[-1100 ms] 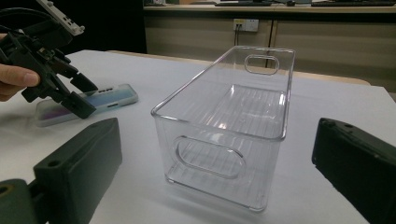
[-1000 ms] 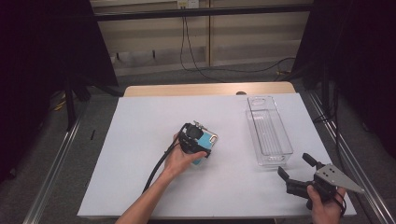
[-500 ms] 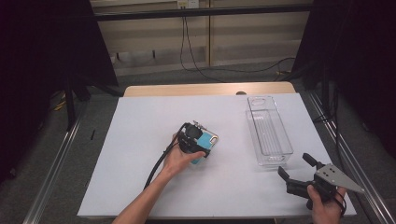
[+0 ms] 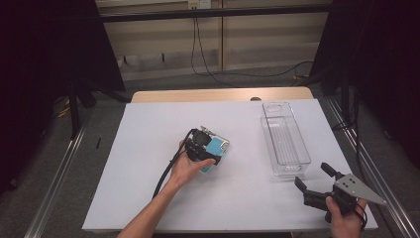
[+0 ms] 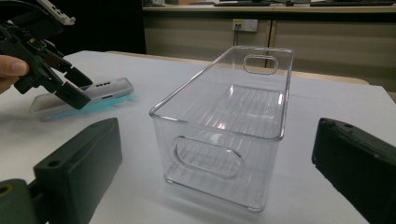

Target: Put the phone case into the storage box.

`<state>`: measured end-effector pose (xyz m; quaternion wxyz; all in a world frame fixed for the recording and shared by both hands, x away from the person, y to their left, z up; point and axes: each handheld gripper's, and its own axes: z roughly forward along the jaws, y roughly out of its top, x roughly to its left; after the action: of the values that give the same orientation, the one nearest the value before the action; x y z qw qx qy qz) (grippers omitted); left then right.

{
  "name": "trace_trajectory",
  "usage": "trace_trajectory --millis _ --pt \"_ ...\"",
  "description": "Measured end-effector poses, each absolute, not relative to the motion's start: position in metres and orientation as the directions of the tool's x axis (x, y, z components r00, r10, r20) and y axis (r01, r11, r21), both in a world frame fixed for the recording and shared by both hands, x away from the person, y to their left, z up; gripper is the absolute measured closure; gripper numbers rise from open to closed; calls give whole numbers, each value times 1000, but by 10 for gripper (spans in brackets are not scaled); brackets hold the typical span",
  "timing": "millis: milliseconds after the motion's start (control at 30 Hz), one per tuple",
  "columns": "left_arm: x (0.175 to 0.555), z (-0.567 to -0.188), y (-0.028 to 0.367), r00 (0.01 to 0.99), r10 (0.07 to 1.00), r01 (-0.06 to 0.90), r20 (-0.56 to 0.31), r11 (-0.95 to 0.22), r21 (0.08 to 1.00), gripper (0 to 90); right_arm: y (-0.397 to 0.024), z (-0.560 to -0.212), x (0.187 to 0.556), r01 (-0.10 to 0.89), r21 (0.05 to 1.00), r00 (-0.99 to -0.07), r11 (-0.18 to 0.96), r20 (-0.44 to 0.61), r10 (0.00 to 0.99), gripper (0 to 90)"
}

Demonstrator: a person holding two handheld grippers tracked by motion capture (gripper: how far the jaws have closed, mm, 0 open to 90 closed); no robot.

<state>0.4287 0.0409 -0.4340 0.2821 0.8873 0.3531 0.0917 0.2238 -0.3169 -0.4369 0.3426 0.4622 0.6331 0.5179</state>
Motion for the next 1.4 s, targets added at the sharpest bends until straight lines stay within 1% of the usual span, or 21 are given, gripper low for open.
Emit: trace_trajectory --millis 67,133,267,867,1100,1400 --pt "429 -431 43 750 660 560 -45 -598 573 169 -317 -437 224 229 973 -336 35 45 941 11" --pt "427 -429 44 746 666 551 -28 -593 587 169 -317 -437 224 230 973 -335 34 46 941 11" --pt "425 -428 46 755 656 533 -30 -586 611 169 -317 -437 224 230 973 -335 34 46 941 11" --pt "413 -416 64 744 667 470 31 -556 685 169 -317 -437 223 228 973 -334 34 45 941 12" --pt "406 -416 66 742 669 449 36 -536 715 169 -316 -437 223 228 973 -334 35 44 941 12" --pt "396 -407 73 750 660 410 47 -519 750 169 -317 -437 223 228 973 -334 34 46 942 12"
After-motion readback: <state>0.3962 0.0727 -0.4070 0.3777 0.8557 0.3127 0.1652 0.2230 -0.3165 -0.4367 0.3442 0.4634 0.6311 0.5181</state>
